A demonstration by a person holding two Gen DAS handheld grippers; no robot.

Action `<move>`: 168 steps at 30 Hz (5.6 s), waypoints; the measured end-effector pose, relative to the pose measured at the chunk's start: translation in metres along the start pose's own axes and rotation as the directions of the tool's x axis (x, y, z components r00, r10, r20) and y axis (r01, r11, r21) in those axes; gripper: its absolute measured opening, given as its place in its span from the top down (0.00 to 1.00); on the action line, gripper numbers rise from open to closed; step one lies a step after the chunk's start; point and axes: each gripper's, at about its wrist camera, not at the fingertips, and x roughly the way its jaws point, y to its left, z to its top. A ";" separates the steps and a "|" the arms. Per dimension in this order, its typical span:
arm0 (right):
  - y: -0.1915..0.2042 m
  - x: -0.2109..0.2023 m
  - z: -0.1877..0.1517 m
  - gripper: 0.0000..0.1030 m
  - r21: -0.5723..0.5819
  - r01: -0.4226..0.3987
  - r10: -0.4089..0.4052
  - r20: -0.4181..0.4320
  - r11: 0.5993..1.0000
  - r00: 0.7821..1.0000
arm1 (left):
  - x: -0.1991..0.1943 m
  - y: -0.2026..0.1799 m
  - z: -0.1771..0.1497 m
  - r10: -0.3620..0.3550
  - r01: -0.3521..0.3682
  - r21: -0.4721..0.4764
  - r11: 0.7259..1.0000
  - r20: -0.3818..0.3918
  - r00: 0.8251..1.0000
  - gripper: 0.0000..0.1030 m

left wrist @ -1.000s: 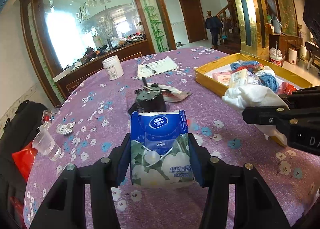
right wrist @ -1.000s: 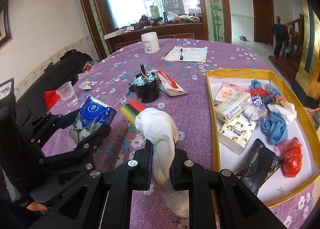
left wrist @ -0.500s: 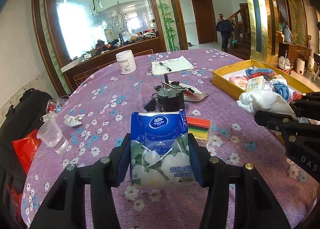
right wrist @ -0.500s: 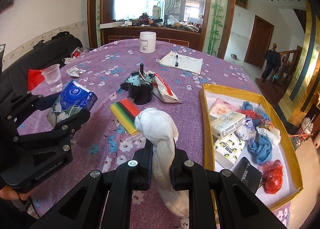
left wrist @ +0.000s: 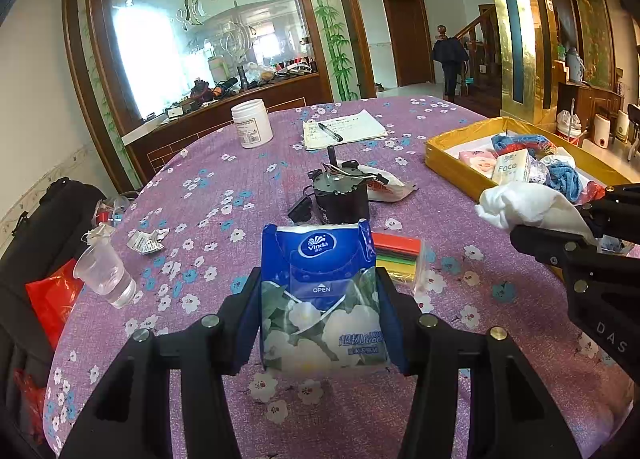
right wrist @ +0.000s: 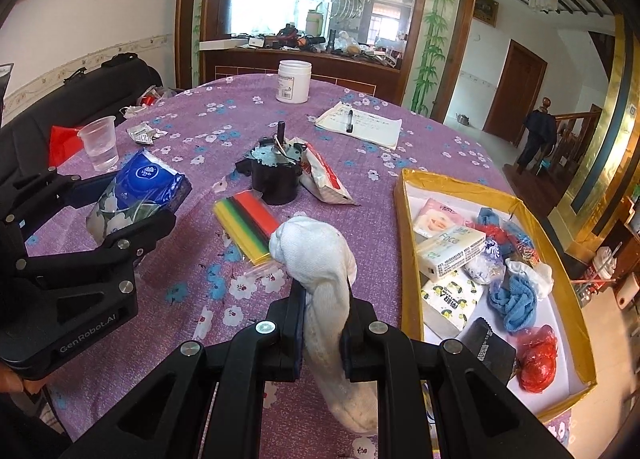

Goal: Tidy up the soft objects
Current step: 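Lift the white sock with the right tool while the left lifts the Vinda pack, then carry both items over the tray and open both tools to drop them, then move both tools back to the table toward the wet-wipe bag and striped sponge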

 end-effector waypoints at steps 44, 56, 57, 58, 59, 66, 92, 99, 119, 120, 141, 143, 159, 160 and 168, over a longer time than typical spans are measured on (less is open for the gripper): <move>-0.193 -0.042 -0.041 0.85 0.480 0.048 -0.106 0.094 0.876 0.990 | -0.001 -0.092 0.071 -0.394 0.394 -0.007 0.919 -0.034 0.918 0.50; -0.244 -0.025 -0.057 0.85 0.569 0.047 -0.094 0.052 0.821 0.994 | 0.046 -0.195 0.096 -0.466 0.475 0.065 0.878 -0.121 0.877 0.50; -0.246 -0.020 -0.058 0.85 0.573 0.047 -0.088 0.044 0.818 0.995 | 0.049 -0.198 0.094 -0.463 0.473 0.068 0.878 -0.126 0.877 0.50; -0.247 -0.016 -0.059 0.85 0.578 0.046 -0.082 0.037 0.815 0.996 | 0.053 -0.201 0.092 -0.463 0.475 0.069 0.877 -0.137 0.876 0.50; -0.248 -0.013 -0.060 0.85 0.582 0.042 -0.075 0.033 0.812 0.997 | 0.057 -0.204 0.090 -0.464 0.478 0.070 0.876 -0.150 0.873 0.50; -0.255 0.008 -0.070 0.83 0.608 0.024 -0.032 0.002 0.793 1.000 | 0.073 -0.210 0.079 -0.467 0.483 0.062 0.873 -0.180 0.866 0.50; -0.255 -0.016 -0.074 0.42 0.639 -0.030 -0.127 0.199 0.768 0.972 | 0.046 -0.198 0.075 -0.399 0.391 0.118 0.913 0.054 0.915 0.16; -0.253 -0.020 -0.073 0.42 0.632 -0.003 -0.159 0.200 0.775 0.967 | 0.038 -0.191 0.076 -0.297 0.283 0.116 0.952 0.129 0.946 0.16; -0.247 -0.016 -0.070 0.42 0.595 0.037 -0.176 0.176 0.803 0.968 | 0.014 -0.165 0.079 -0.210 0.200 0.074 0.977 0.162 0.964 0.16; -0.247 -0.015 -0.070 0.42 0.595 0.039 -0.176 0.173 0.803 0.969 | 0.011 -0.163 0.079 -0.206 0.197 0.072 0.978 0.166 0.964 0.16; -0.203 -0.023 -0.022 0.41 0.543 -0.008 -0.060 0.108 0.840 0.992 | 0.010 -0.031 0.069 -0.067 0.087 -0.106 0.991 0.178 0.982 0.13; -0.179 -0.020 0.007 0.39 0.461 -0.062 0.028 0.081 0.885 0.996 | 0.030 0.005 0.069 -0.032 0.052 -0.169 0.984 0.120 0.992 0.12; -0.054 0.150 0.135 0.34 0.166 -0.182 0.226 -0.306 0.969 0.925 | 0.116 0.106 0.040 -0.023 -0.060 -0.462 0.885 -0.171 0.985 0.12; -0.056 0.155 0.134 0.34 0.168 -0.180 0.225 -0.307 0.969 0.925 | 0.118 0.108 0.040 -0.032 -0.056 -0.470 0.881 -0.176 0.984 0.12; -0.058 0.190 0.138 0.34 0.176 -0.232 0.279 -0.321 0.957 0.905 | 0.114 0.101 0.040 -0.031 -0.051 -0.457 0.888 -0.171 0.985 0.12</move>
